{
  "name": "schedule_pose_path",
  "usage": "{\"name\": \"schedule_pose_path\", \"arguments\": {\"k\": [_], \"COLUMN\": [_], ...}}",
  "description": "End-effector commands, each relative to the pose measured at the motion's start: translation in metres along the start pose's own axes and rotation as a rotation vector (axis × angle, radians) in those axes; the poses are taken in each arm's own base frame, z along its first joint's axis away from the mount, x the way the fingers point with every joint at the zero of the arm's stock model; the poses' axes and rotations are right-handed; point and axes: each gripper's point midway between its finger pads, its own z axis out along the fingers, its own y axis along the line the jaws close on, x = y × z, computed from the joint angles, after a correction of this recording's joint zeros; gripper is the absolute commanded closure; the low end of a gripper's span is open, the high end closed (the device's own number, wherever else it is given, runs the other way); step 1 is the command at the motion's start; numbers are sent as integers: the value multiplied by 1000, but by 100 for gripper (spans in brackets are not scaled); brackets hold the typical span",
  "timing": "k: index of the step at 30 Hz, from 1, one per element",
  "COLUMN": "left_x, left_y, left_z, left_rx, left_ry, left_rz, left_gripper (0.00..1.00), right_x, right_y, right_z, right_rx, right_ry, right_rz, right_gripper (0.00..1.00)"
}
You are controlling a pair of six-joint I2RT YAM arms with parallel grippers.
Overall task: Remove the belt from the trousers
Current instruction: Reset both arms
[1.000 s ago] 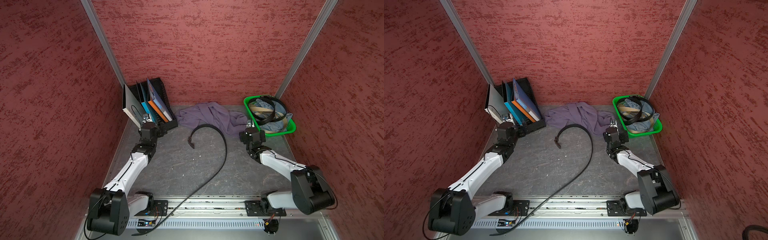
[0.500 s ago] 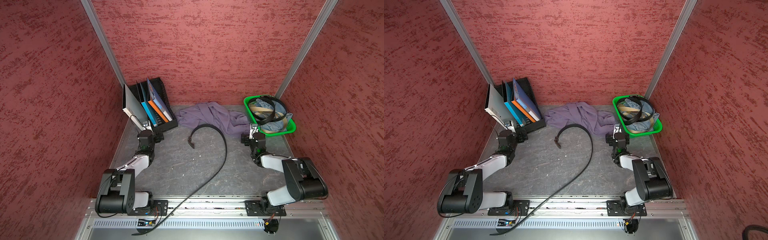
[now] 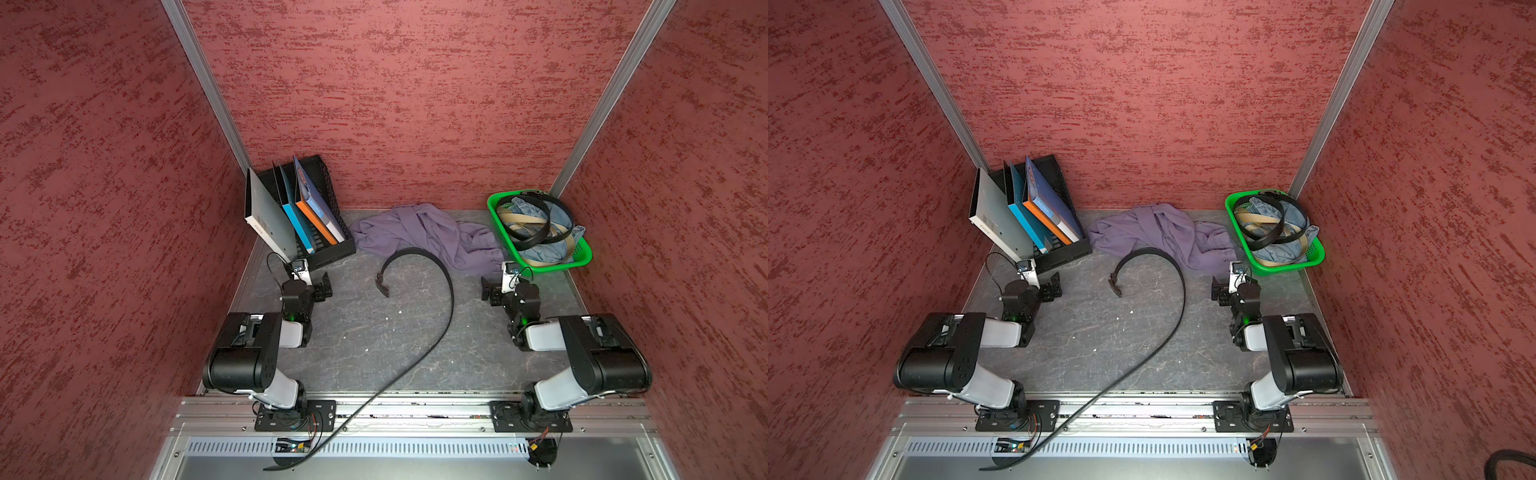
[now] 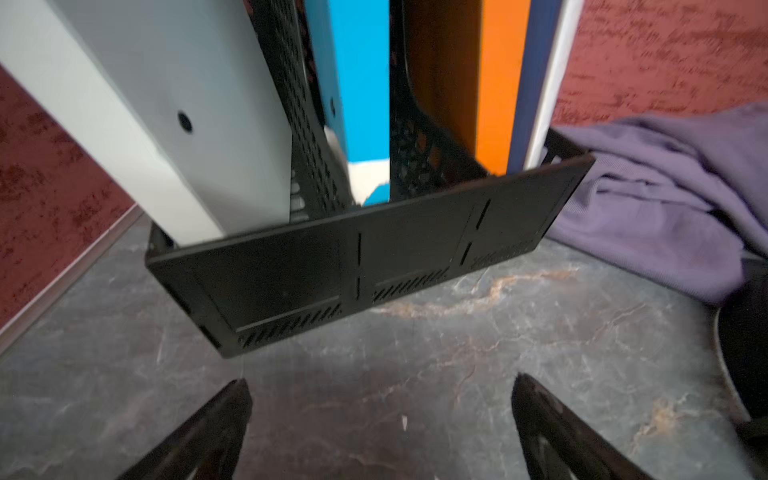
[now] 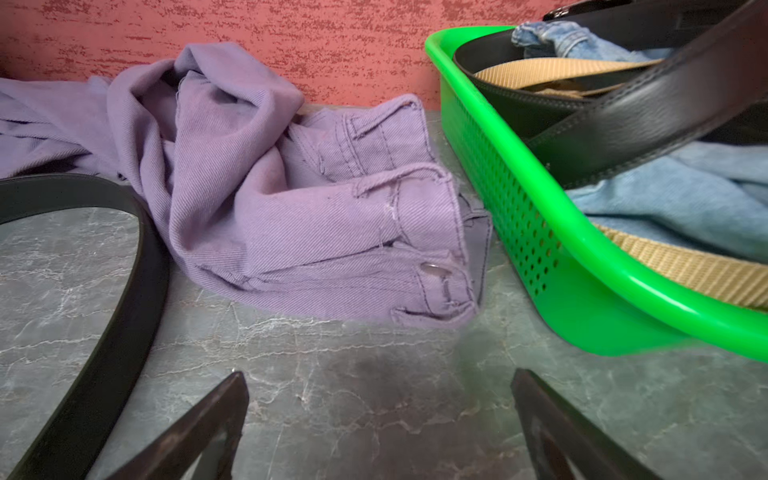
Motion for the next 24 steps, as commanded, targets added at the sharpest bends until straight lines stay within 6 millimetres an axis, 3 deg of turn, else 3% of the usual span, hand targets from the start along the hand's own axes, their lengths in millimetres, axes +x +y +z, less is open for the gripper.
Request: {"name": "schedule_pose_path", "arguments": {"k": [1,4,9,24], "left_x": [-29,-29,-28,-28], "left_y": [-4,-2,-15,-15], "left_z": [3,4,8,8], "left_rx": [40,37,105,106], "left_ry": [-92,-81,-53,-52], "left_rz": [3,-8,23,23], "left_gripper": [0,0,0,0], "right_x": [-33,-34,-34,-34], "right_y": [2,7,9,10], "right_z": [1,3,5,7], "right_rx": [-18,-43,-55,-60], "right_ry": [-119,-111,-101,-95], "right_rz": [5,-10,-13,-18], "right_gripper": [1,1,1,1]}}
